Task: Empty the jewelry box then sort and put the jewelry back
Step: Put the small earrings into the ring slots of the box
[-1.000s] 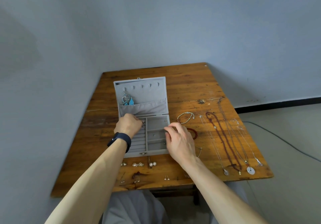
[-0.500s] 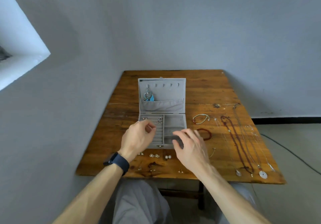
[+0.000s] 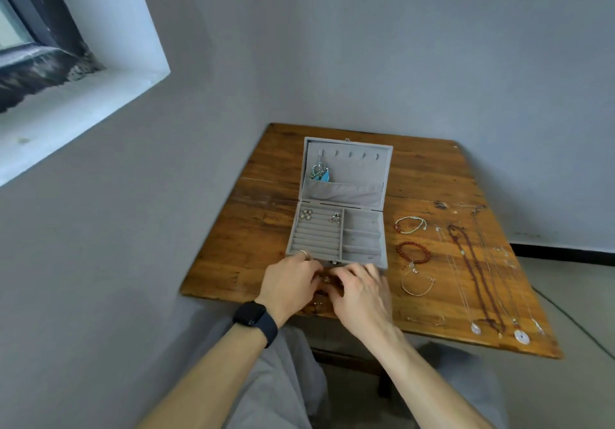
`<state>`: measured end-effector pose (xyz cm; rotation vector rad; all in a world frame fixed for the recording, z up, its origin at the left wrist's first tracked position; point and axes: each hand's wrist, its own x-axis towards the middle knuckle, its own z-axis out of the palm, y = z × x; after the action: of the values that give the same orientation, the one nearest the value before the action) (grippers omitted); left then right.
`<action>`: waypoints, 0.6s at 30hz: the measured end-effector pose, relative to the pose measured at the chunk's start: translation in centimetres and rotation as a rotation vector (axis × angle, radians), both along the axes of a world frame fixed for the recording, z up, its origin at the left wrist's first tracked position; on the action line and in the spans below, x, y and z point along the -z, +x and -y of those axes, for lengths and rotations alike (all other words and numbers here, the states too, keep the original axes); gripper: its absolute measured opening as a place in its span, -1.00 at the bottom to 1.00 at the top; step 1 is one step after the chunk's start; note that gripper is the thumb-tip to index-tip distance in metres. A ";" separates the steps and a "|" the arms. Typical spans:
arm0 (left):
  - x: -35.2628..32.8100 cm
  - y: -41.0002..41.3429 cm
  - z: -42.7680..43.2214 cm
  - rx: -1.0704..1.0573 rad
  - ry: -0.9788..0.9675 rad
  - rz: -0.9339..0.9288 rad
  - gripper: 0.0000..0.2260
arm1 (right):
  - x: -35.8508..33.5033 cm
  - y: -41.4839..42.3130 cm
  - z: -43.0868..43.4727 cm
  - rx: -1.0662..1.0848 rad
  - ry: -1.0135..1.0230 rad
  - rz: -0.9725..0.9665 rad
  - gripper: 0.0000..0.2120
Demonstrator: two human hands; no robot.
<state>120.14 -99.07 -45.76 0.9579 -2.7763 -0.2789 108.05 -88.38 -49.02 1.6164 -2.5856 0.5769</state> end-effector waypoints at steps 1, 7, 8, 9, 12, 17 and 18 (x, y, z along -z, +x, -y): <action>0.1 -0.1 0.0 -0.004 -0.010 0.016 -0.74 | 0.0 0.1 0.2 0.008 0.000 -0.009 -0.72; 0.0 0.0 0.3 -0.030 0.001 -0.020 -0.78 | 0.3 0.4 0.8 0.004 -0.028 -0.008 -0.81; 0.0 0.2 0.5 -0.042 0.024 -0.049 -0.80 | 0.3 0.3 0.7 -0.001 -0.046 -0.010 -0.82; -0.1 0.3 0.7 -0.054 0.056 -0.078 -0.81 | 0.3 0.3 0.7 -0.007 -0.074 -0.006 -0.83; -0.3 1.0 1.4 -0.092 0.193 -0.202 -0.85 | -0.3 0.0 0.4 -0.043 -0.174 0.040 -0.85; -1.1 1.7 3.3 -0.159 0.397 -0.378 -0.83 | -1.7 -0.9 0.1 -0.100 -0.253 0.247 -0.83; -1.4 1.8 3.7 -0.185 0.442 -0.397 -0.84 | -2.0 -1.1 0.2 -0.099 -0.259 0.288 -0.82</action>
<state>121.96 -102.75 -44.35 1.0981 -2.2860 -0.9655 106.92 -88.59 -46.99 1.6869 -2.4857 1.1778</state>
